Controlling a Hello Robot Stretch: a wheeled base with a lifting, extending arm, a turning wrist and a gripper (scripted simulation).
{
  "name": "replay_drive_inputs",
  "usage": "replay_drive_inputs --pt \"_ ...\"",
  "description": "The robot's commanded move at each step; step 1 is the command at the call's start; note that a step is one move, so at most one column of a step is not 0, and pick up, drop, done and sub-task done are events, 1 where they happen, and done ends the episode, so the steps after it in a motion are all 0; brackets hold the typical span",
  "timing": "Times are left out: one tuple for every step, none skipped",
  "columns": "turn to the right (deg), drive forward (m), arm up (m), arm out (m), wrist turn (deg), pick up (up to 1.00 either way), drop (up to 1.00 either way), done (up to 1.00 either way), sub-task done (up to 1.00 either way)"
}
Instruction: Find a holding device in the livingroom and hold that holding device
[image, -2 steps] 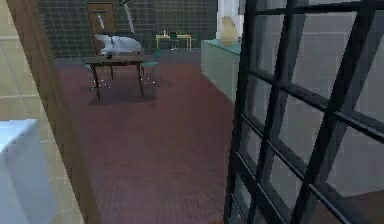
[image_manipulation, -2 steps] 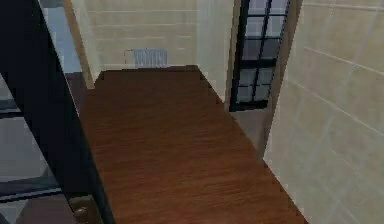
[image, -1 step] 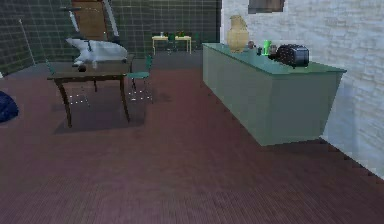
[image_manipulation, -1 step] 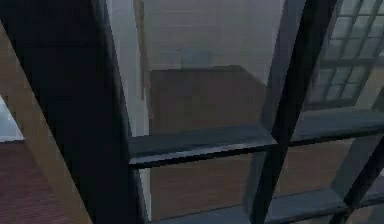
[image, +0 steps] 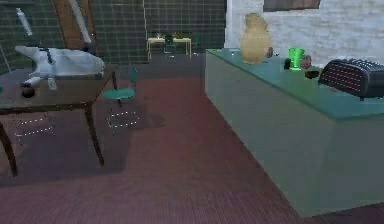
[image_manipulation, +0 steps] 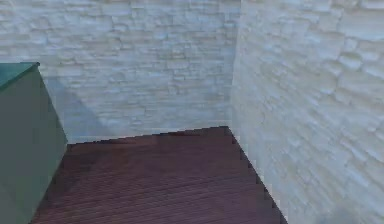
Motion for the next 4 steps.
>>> replay_drive_inputs --pt "0.0 1.0 0.0 0.0 0.0 0.0 0.0 0.0 0.0" --pt "0.0 1.0 0.0 0.0 0.0 0.0 0.0 0.0 0.0" --pt "0.0 1.0 0.0 0.0 0.0 0.0 0.0 0.0 0.0" --pt "-3.0 0.0 0.0 0.0 0.0 0.0 0.0 0.0 0.0"
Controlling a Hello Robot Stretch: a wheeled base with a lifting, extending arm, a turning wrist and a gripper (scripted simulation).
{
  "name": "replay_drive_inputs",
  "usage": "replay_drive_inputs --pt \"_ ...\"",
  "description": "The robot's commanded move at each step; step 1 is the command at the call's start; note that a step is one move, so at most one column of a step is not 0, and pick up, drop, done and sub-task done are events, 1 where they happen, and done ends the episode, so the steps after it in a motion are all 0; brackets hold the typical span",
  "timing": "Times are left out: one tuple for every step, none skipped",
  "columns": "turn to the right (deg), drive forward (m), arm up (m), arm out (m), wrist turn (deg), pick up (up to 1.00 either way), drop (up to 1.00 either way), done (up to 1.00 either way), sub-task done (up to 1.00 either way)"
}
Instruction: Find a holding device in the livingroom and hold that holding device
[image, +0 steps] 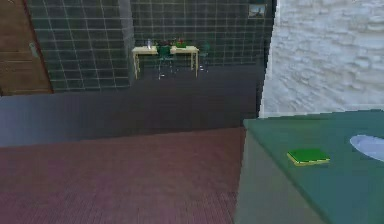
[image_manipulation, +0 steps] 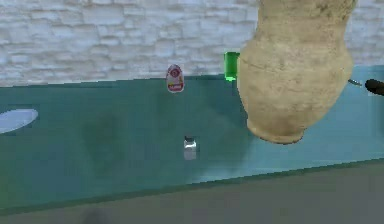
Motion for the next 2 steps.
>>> replay_drive_inputs --pt "-45.0 0.0 0.0 0.0 0.0 0.0 0.0 0.0 0.0" --pt "-45.0 0.0 0.0 0.0 0.0 0.0 0.0 0.0 0.0"
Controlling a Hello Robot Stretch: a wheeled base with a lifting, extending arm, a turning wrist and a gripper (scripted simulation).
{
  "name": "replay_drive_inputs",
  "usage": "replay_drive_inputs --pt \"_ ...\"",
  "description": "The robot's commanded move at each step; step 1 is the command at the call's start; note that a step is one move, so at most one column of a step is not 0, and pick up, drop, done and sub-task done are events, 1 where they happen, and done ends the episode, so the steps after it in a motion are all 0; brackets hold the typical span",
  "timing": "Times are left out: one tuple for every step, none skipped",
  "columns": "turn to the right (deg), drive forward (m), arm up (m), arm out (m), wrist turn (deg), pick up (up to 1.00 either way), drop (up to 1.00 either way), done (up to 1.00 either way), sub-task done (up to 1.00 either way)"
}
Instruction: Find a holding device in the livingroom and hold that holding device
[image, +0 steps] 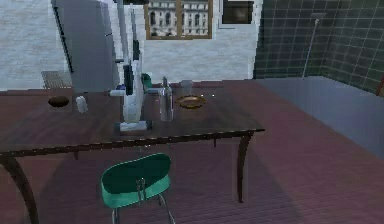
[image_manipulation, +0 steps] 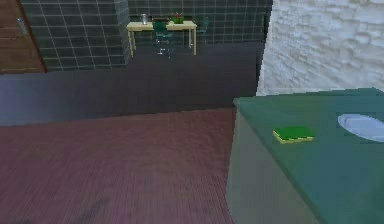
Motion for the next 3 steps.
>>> replay_drive_inputs --pt "-9.0 0.0 0.0 0.0 0.0 0.0 0.0 0.0 0.0" --pt "0.0 0.1 0.0 0.0 0.0 0.0 0.0 0.0 0.0" --pt "45.0 0.0 0.0 0.0 0.0 0.0 0.0 0.0 0.0"
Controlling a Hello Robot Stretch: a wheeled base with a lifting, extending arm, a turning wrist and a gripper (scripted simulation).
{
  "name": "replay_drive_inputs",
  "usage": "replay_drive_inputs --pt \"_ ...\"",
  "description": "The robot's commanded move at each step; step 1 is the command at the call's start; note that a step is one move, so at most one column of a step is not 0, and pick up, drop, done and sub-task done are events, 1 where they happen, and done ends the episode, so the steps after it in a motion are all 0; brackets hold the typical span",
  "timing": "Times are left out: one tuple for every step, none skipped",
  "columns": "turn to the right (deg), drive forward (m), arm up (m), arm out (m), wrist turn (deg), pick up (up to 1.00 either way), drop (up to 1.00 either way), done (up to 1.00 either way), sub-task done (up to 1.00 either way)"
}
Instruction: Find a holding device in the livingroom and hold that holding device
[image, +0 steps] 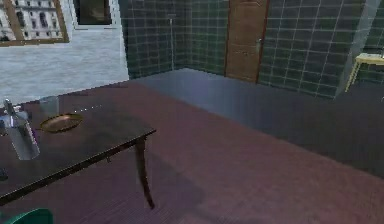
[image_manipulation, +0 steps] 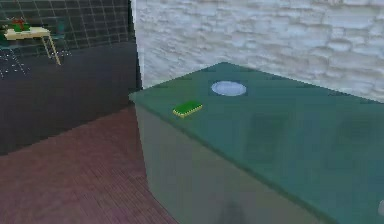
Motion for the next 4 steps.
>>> replay_drive_inputs --pt "36.0 0.0 0.0 0.0 0.0 0.0 0.0 0.0 0.0" --pt "0.0 1.0 0.0 0.0 0.0 0.0 0.0 0.0 0.0" --pt "0.0 0.35 0.0 0.0 0.0 0.0 0.0 0.0 0.0" --pt "27.0 0.0 0.0 0.0 0.0 0.0 0.0 0.0 0.0"
